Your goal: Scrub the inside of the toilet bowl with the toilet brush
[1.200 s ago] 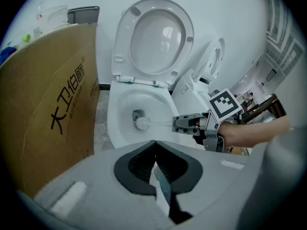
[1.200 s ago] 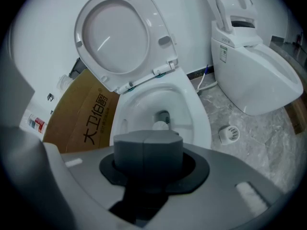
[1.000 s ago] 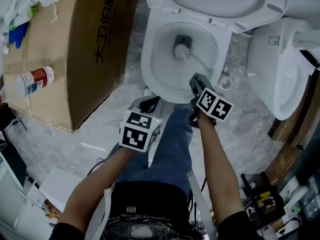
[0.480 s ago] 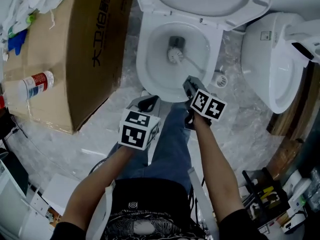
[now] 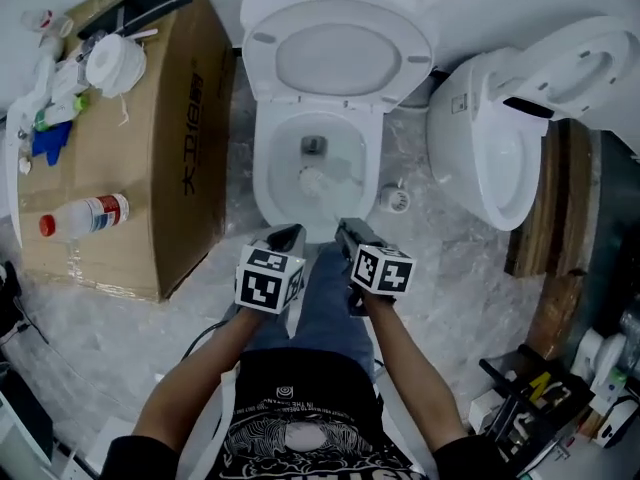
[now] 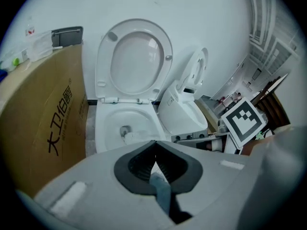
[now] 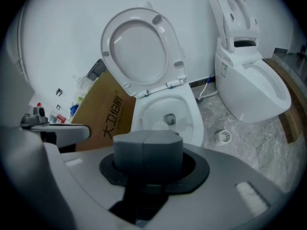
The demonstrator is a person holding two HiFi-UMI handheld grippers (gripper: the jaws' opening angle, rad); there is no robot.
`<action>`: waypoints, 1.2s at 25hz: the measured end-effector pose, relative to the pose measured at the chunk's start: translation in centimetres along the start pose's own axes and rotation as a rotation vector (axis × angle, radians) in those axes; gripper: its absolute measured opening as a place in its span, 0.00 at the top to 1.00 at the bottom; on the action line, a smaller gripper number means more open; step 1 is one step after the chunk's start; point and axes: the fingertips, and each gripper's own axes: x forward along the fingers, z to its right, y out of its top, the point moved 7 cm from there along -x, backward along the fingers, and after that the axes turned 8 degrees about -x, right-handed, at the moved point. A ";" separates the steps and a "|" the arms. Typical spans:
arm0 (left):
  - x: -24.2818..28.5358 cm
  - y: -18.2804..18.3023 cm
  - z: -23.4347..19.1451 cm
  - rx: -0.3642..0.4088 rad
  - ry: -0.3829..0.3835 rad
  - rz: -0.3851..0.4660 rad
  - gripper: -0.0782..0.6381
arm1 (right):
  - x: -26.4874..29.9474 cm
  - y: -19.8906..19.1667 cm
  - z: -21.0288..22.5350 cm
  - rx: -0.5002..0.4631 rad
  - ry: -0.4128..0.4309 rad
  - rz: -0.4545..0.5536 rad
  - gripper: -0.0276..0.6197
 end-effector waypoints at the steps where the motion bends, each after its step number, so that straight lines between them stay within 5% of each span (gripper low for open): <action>1: -0.5 0.3 0.5 0.011 -0.011 0.006 0.90 | -1.0 0.2 -0.5 -0.001 -0.002 0.016 0.73; 16: -8.3 6.3 7.9 0.135 -0.181 0.209 0.90 | -14.6 6.1 -7.1 -0.050 0.005 0.329 0.73; 22: -10.0 8.5 8.6 0.213 -0.169 0.295 0.90 | -16.3 7.5 -8.0 -0.081 -0.022 0.400 0.73; 30: -10.5 7.6 8.5 0.223 -0.161 0.279 0.90 | -16.7 7.4 -9.1 -0.111 -0.016 0.421 0.73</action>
